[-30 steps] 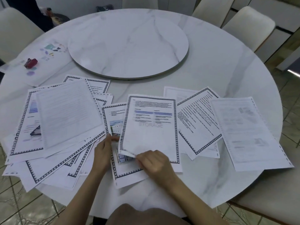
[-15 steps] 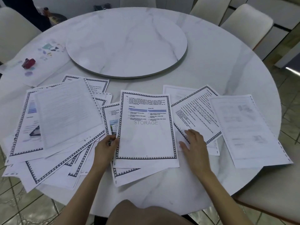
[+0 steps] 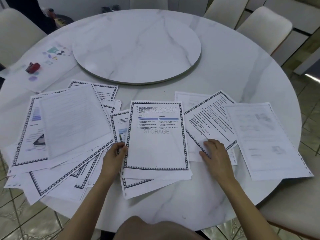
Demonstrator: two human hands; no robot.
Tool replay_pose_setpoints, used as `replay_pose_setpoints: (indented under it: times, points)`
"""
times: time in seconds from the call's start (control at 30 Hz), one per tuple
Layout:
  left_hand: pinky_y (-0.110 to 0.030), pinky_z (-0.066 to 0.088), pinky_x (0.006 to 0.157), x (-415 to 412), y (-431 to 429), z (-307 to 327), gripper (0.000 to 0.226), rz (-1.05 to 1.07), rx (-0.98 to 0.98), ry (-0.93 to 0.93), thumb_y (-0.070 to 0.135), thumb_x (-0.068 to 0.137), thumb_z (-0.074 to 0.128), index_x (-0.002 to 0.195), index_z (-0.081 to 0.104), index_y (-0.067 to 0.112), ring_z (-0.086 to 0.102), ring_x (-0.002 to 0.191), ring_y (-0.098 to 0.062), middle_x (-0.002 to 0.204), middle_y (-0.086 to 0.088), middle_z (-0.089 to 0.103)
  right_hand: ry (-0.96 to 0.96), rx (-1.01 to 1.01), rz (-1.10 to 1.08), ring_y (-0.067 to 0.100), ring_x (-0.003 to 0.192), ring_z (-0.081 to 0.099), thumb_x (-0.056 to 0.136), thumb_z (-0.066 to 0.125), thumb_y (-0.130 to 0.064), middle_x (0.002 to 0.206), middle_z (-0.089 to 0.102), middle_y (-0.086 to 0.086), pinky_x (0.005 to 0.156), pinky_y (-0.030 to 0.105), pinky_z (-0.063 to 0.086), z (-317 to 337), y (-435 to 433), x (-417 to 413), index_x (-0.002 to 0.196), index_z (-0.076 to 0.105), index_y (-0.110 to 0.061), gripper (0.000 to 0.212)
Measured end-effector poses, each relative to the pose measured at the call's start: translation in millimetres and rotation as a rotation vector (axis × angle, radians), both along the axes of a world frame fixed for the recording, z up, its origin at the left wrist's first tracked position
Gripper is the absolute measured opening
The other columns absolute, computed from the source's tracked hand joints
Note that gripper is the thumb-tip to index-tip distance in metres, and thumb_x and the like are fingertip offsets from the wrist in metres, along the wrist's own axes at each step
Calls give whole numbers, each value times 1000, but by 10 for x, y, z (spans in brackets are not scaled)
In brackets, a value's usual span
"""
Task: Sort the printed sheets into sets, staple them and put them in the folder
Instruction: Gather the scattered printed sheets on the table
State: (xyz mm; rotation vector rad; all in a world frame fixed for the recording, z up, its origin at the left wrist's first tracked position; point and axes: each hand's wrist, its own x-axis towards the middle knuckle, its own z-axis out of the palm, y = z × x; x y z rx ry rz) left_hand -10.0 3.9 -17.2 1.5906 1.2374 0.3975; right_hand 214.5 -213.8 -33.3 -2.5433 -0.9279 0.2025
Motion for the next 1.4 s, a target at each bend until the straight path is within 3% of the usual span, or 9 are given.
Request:
replay_pose_setpoints:
  times: [0.1,0.27,0.37,0.53,0.73,0.87,1.1,1.23,1.4]
  points:
    - [-33,44,86,16,31,8,19,-13,-21,40,20,91,56,108,60,12,59,98,-24,104,-5,63,21,-22,50,30,118,48,86,60,-9,129,51,13,97,32,36,24,-42,63,120,58,-2,34]
    - [-32,37,90,95,13,52,15,-51,214,194,18,86,63,95,68,7,51,109,-29,112,-15,55,5,-89,-42,32,120,43,82,61,-1,131,45,15,93,42,37,57,-169,149,117,61,-13,37]
    - [-30,27,91,88,2,74,13,-31,370,269,15,85,64,94,69,7,41,118,-35,121,-18,51,11,-114,-266,36,117,40,85,62,-13,128,44,20,91,43,37,82,-223,178,120,57,-5,37]
    - [-32,25,94,71,-50,130,16,-5,522,282,11,84,63,98,66,2,36,119,-35,128,-16,47,111,-180,-586,39,118,34,80,63,-47,126,36,28,96,44,35,145,-157,151,123,40,12,76]
    - [-20,37,63,97,-69,177,10,67,250,50,10,91,53,100,57,10,55,92,-21,101,-4,58,215,-246,-670,40,120,35,72,73,-45,129,35,30,96,41,35,225,5,207,122,35,14,86]
    - [-26,33,76,95,-63,122,21,94,190,71,12,93,48,112,54,5,50,90,-18,100,-2,56,326,-221,-752,41,120,36,71,77,-31,130,35,30,95,43,37,230,48,322,122,34,14,80]
    - [-29,33,77,59,-104,-26,24,105,80,86,14,95,44,117,50,5,49,91,-20,102,-5,56,345,-357,-742,36,117,39,81,61,-14,130,39,26,85,30,36,200,222,333,126,36,12,58]
    - [-30,36,80,18,-97,-67,22,112,44,44,14,95,46,115,51,7,52,96,-20,104,-6,59,312,-324,-764,37,118,37,84,57,-12,129,39,28,93,32,34,211,275,299,125,35,15,54]
    - [-24,36,69,12,-100,-34,13,111,39,-1,12,95,47,107,50,11,51,91,-17,100,-4,59,187,-229,-767,40,124,32,75,70,-45,134,31,35,101,38,23,221,320,70,135,10,21,108]
